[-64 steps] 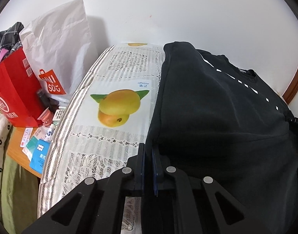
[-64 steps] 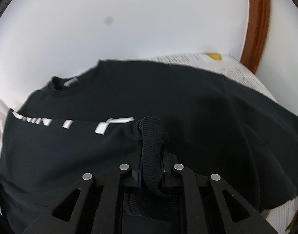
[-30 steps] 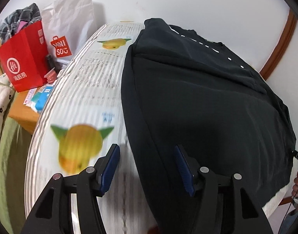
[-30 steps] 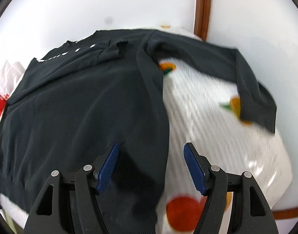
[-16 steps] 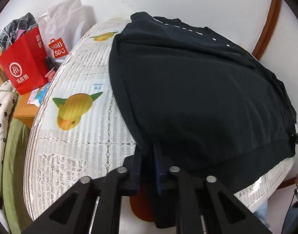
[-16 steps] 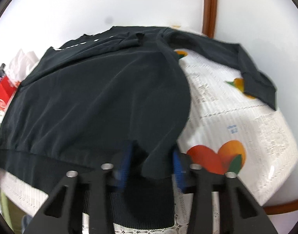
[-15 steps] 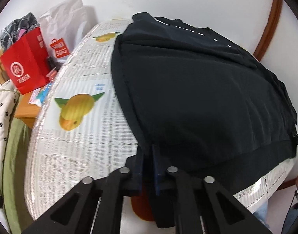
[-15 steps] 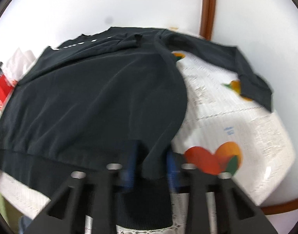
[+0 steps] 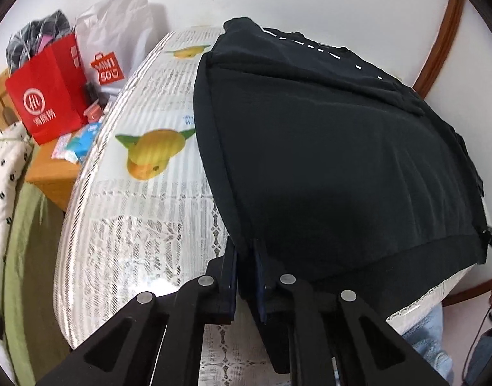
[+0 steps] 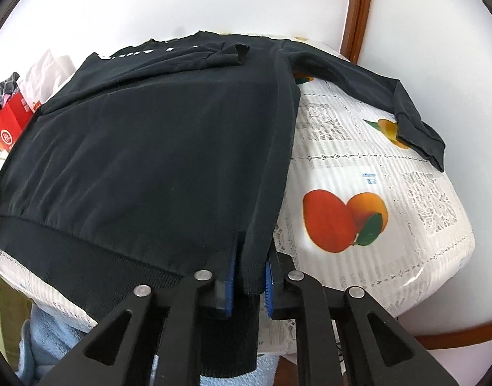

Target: Fold small clothes

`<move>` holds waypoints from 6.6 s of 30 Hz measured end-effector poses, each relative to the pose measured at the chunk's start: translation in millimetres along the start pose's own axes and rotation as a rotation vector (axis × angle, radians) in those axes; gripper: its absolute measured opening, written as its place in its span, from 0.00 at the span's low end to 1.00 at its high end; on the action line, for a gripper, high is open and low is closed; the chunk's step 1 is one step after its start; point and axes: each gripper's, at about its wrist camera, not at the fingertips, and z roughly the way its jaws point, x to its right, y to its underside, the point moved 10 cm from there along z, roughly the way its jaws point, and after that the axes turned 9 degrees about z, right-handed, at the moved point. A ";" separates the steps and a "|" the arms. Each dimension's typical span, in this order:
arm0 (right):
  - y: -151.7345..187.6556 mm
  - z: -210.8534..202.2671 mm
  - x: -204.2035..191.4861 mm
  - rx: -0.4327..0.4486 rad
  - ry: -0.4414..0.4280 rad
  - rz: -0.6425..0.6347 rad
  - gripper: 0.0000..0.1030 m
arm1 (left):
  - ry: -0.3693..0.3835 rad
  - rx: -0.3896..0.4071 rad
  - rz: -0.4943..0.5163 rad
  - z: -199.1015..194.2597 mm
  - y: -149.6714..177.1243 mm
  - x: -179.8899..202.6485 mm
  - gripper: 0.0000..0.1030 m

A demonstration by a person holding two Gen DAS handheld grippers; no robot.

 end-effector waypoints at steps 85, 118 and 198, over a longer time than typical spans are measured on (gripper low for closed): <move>-275.0 0.5 -380.1 0.163 -0.488 -0.229 0.05 | -0.120 0.096 -0.010 65.4 -96.6 -59.4 0.77; -228.1 128.6 -239.2 0.118 -0.106 -0.276 0.39 | -0.130 0.092 -0.008 65.1 -96.3 -57.3 0.81; -59.0 -15.7 -12.3 0.153 0.004 0.084 0.43 | -0.074 0.122 -0.034 8.4 -78.3 -2.7 0.57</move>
